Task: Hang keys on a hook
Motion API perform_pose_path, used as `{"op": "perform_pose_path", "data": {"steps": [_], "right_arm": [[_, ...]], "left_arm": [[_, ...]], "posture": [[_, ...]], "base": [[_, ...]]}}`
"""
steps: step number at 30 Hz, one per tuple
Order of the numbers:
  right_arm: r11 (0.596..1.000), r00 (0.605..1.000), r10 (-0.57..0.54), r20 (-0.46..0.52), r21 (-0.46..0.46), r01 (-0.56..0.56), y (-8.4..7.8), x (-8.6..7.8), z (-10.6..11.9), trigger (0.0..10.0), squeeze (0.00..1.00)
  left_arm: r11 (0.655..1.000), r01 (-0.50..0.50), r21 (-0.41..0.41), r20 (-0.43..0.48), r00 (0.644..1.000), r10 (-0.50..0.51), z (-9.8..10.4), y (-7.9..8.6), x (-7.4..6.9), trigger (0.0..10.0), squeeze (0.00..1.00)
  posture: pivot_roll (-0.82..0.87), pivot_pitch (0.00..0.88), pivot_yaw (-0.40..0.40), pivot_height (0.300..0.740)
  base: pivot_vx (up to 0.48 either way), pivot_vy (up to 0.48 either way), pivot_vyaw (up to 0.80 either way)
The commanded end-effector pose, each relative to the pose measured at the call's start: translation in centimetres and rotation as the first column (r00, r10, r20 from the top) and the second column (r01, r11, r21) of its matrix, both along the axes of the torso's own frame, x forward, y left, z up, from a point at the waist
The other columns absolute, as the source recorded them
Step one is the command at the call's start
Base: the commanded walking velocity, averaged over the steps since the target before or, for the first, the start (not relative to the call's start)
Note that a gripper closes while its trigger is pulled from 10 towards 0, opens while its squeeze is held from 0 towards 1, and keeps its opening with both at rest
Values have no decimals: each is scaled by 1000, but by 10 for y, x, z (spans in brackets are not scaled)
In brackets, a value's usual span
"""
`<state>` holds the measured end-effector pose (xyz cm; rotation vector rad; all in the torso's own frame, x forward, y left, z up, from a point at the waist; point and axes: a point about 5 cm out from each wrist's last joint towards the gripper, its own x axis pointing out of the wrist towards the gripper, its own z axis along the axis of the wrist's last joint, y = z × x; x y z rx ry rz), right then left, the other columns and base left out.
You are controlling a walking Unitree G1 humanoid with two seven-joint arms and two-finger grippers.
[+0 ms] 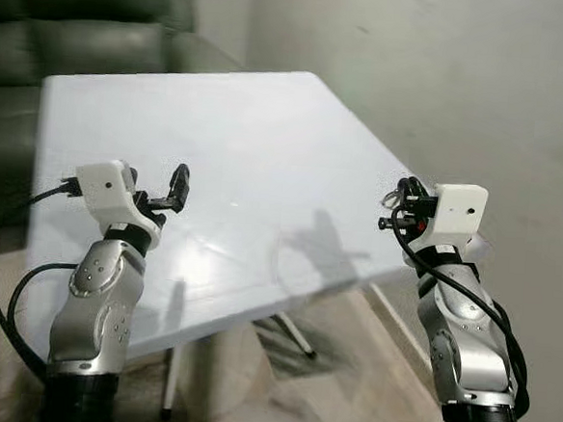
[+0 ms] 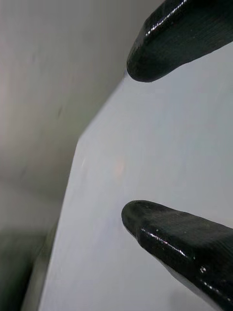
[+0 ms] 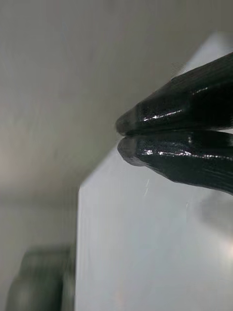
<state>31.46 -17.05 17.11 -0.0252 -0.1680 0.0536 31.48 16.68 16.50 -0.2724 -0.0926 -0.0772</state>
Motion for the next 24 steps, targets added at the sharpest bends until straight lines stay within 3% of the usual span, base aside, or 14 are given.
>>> {"op": "perform_pose_path", "data": {"steps": [1,24], "right_arm": [[1000,1000,9,5,3,-9,5,2,3,10000,0],[1000,1000,-21,9,12,20,1,1,3,10000,0]], "left_arm": [[1000,-18,12,-10,1000,18,1,6,1,10000,0],[998,-14,57,-21,1000,15,4,5,5,10000,0]], "posture": [[7,0,-89,740],[-5,0,-60,740]], "base": [[0,0,-788],[0,0,-788]]}}
